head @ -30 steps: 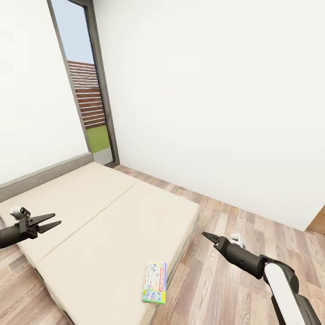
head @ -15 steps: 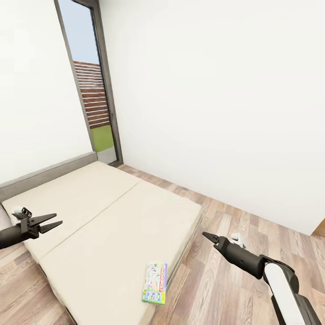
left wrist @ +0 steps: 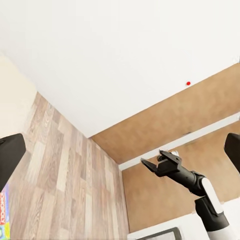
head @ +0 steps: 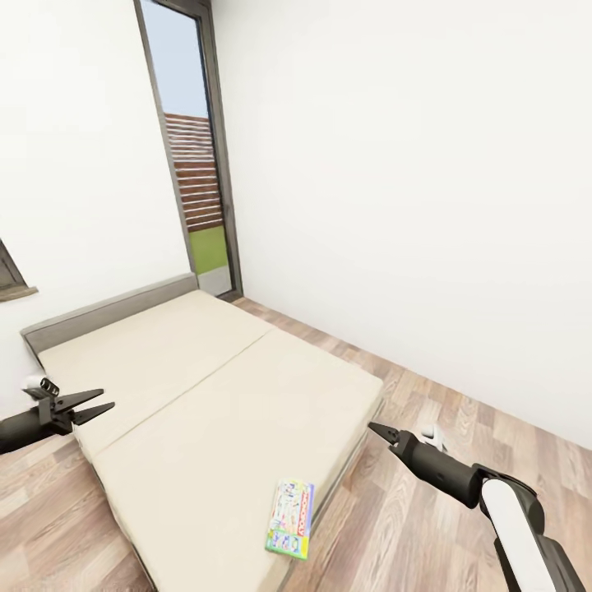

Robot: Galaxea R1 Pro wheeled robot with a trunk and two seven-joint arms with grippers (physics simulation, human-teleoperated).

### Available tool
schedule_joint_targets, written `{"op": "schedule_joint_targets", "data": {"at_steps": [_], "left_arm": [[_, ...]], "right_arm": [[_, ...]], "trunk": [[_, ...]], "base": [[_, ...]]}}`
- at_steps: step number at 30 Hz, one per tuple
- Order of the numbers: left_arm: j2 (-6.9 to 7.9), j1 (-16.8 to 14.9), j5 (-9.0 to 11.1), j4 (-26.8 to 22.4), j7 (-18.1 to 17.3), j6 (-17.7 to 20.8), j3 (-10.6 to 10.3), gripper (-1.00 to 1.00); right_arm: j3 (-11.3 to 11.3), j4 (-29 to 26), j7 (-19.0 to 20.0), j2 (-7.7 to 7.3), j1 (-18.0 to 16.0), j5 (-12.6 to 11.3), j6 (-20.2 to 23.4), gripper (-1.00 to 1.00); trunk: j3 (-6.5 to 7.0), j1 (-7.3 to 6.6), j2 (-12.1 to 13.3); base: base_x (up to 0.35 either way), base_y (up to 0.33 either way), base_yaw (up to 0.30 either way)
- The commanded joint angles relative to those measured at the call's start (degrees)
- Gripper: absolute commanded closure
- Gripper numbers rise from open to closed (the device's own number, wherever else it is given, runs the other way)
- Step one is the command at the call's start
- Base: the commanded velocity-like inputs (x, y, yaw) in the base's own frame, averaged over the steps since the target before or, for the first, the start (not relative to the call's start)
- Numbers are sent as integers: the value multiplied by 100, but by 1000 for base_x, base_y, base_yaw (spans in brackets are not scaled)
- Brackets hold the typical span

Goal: Put all the toys in the child's room - the three board games (two on the bed and one on the table), the two jigsaw puzzles on the table, and the tennis ball on the table - inside the toy box on the table in the child's room.

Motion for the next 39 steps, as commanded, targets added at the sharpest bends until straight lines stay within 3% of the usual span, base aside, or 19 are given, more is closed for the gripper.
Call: {"op": "schedule_joint_targets", "data": {"at_steps": [1,24,39], "left_arm": [[0,-8,0,1,-21,61,-5,-100],[-4,-8,-4,1,-21,54,-6,-100],[-27,-8,-8,1,-21,54,-7,-100]], "right_arm": [[-11,-2,58,0,-4,52,28,-100],[-11,-3,69,0,-4,44,35,-100],[-6,-3,64,0,-4,50,30,-100]], "trunk": [[-13,4,-12],[-13,4,-12],[-13,4,-12]], "base": [[2,-93,231],[0,-266,65],[0,-302,263]]}}
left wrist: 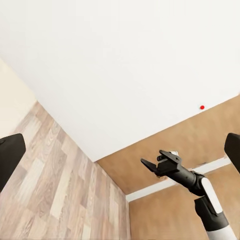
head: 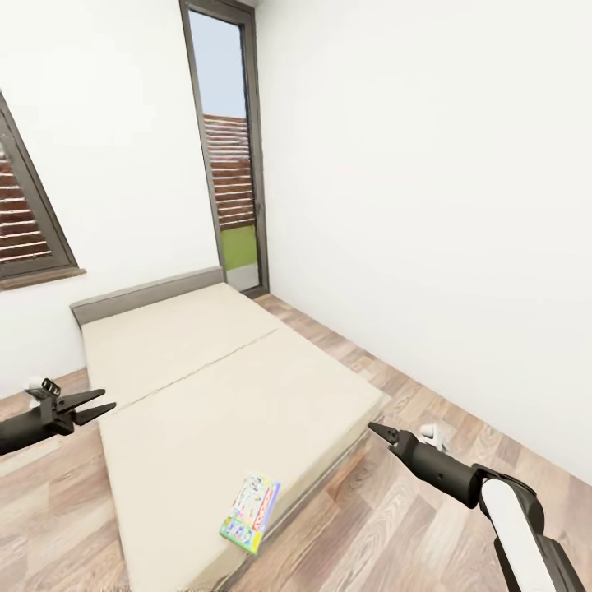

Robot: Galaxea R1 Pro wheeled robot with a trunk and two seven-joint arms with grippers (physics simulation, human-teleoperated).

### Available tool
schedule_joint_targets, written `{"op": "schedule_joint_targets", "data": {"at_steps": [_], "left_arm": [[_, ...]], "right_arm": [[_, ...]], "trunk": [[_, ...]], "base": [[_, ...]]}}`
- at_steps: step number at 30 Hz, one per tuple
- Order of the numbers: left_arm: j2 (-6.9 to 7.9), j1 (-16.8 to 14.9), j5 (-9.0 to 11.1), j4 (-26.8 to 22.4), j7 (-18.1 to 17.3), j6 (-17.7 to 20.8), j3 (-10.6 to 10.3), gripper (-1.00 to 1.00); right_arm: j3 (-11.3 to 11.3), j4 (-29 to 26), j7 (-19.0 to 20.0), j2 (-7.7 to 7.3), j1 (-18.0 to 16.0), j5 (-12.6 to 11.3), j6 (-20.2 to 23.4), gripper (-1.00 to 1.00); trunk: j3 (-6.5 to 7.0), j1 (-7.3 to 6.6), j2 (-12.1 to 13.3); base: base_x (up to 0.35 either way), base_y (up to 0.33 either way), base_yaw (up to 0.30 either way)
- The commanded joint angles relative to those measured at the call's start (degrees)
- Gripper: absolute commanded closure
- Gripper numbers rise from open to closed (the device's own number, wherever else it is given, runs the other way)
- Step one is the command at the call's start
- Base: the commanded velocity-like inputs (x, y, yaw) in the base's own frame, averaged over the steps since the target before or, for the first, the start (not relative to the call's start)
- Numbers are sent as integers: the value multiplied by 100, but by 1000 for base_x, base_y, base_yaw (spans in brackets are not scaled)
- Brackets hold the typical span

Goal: Put all the toys in the child's room - the three board games (two on the bed and one on the table), the two jigsaw puzzles on the table, and the tennis ball on the table - inside the toy box on the table in the child's room.

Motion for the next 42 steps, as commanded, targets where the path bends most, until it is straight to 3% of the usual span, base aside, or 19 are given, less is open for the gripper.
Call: {"op": "schedule_joint_targets", "data": {"at_steps": [1,15,42], "left_arm": [[-1,-8,-6,0,-23,61,-2,-100],[-4,-8,-6,0,-23,61,-2,-100],[-4,-8,-6,0,-23,61,-1,-100]], "right_arm": [[-9,0,58,0,-4,54,26,-100],[-7,-2,56,0,-4,55,25,-100],[-7,-2,58,0,-4,55,25,-100]], "trunk": [[-13,4,-13],[-13,4,-13],[-13,4,-13]], "base": [[0,-303,289],[0,-236,290],[0,-12,290]]}}
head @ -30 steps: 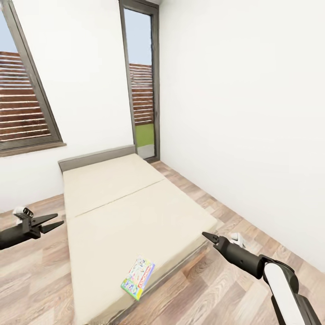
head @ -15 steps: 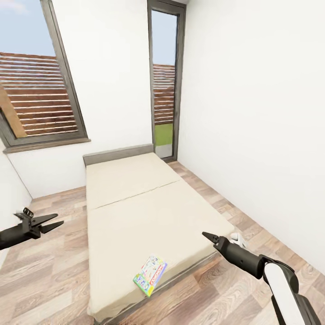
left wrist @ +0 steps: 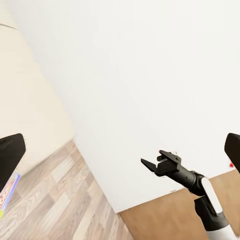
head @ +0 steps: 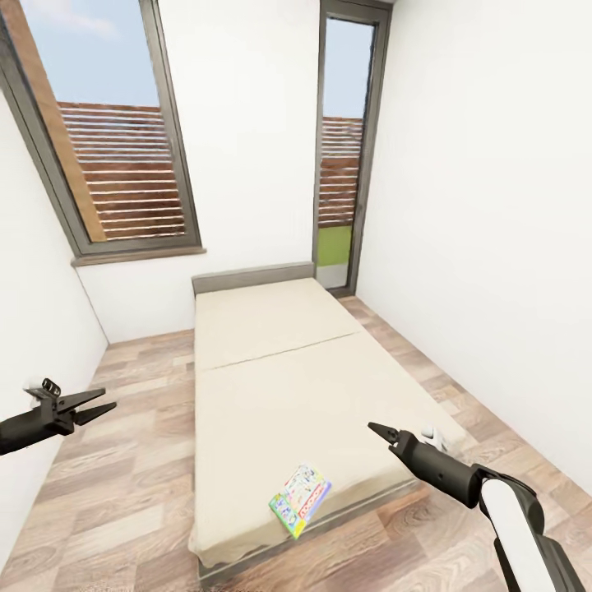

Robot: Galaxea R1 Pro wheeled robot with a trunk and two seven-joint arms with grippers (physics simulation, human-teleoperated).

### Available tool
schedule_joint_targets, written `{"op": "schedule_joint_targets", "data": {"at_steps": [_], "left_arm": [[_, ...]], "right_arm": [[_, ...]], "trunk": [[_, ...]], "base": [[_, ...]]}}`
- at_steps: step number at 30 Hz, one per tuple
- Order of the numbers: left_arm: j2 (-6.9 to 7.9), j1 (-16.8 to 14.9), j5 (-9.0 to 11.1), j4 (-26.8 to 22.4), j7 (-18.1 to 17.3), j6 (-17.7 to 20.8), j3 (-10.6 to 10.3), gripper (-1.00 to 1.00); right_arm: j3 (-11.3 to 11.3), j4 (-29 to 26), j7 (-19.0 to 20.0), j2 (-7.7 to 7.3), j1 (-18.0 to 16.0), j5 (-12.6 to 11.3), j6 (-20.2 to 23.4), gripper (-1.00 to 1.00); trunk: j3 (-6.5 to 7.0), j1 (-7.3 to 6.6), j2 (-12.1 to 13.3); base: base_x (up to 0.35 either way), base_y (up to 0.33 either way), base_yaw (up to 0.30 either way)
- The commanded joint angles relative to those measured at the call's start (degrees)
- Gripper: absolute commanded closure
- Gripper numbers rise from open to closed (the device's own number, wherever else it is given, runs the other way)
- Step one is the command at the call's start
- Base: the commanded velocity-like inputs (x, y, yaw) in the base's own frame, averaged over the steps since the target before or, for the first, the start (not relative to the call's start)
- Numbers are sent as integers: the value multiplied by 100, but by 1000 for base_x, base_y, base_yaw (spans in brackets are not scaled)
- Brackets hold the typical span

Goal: Put all the toys in the child's room - the three board games (two on the bed and one on the table), the two jigsaw puzzles on the table, and the tennis ball on the table - inside the toy box on the table in the child's room.

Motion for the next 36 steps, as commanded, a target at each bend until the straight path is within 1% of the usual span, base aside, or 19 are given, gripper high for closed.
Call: {"op": "schedule_joint_targets", "data": {"at_steps": [1,12,28,35,36], "left_arm": [[0,-8,-2,2,-21,61,-4,-100],[0,-8,-2,2,-21,61,-4,-100],[0,-8,-2,2,-21,61,-5,-100],[0,-8,-2,2,-21,61,-6,-100],[-34,-41,30,2,-21,94,28,-100]], "right_arm": [[-11,-3,60,0,-4,52,28,-100],[-11,-5,58,1,-4,52,29,-100],[-3,-3,55,7,-4,52,29,-100],[-4,0,52,7,-4,52,29,-100],[29,33,86,-26,-37,85,-4,-100]], "trunk": [[-13,4,-12],[-13,4,-12],[-13,4,-12],[-13,4,-12],[-13,4,-12]], "base": [[0,0,291],[0,-17,290],[0,-158,290],[0,-176,114],[0,0,0]]}}
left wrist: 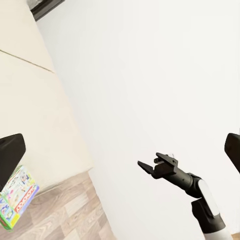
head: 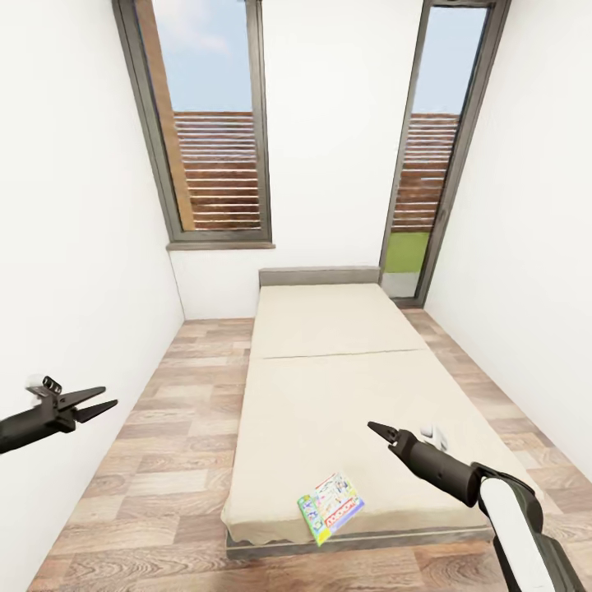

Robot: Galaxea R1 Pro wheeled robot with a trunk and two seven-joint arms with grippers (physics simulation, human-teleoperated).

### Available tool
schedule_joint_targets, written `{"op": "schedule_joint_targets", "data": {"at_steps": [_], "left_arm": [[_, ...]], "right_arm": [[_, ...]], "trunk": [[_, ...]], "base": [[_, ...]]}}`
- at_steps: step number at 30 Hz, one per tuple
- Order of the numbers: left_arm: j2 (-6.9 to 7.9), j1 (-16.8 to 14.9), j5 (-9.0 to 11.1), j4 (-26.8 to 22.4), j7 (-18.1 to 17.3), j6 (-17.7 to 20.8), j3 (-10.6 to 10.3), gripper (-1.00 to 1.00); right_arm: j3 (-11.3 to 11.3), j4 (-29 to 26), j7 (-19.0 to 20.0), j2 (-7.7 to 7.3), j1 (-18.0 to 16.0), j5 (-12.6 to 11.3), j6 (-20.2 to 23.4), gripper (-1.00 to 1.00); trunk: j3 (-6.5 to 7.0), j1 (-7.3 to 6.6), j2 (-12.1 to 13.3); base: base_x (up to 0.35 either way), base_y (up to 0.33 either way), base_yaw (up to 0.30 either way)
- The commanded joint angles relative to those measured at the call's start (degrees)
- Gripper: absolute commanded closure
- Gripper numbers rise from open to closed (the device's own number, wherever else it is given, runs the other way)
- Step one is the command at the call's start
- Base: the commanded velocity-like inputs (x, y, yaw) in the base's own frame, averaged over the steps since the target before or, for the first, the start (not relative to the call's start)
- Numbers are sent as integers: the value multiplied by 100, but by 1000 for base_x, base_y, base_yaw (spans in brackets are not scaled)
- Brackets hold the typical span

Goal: Put all the toys in the child's room - the three board games (two on the bed and one on the table), the two jigsaw puzzles on the table, and the tennis ball on the table - inside the toy box on the table in the child's room.

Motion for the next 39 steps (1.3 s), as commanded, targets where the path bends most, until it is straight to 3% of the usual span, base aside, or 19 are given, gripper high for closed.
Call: {"op": "schedule_joint_targets", "data": {"at_steps": [1,5,8,15,23,39], "left_arm": [[-32,-22,6,0,-20,94,14,-100],[-108,-20,-1,0,-21,133,0,-100],[-126,-18,-9,0,-17,67,-15,-100],[-151,-17,-14,0,-12,25,-24,-100],[-151,-16,-21,0,-7,43,-23,-100],[-152,-16,-32,0,4,65,-15,-100]], "right_arm": [[23,32,89,7,-39,86,-5,-100],[26,160,217,74,-167,190,-133,-100],[-71,257,314,136,-80,95,-229,-100],[-295,30,86,137,144,-115,-3,-100],[-543,-227,-15,131,262,-133,196,-100],[-554,-182,-19,114,264,-130,214,-100]], "trunk": [[-13,5,-10],[-13,5,-10],[-13,5,-10],[-13,5,-10],[-13,5,-10],[-13,5,-10]], "base": [[0,0,0],[0,0,0],[0,0,0],[0,0,0],[0,0,0],[0,0,0]]}}
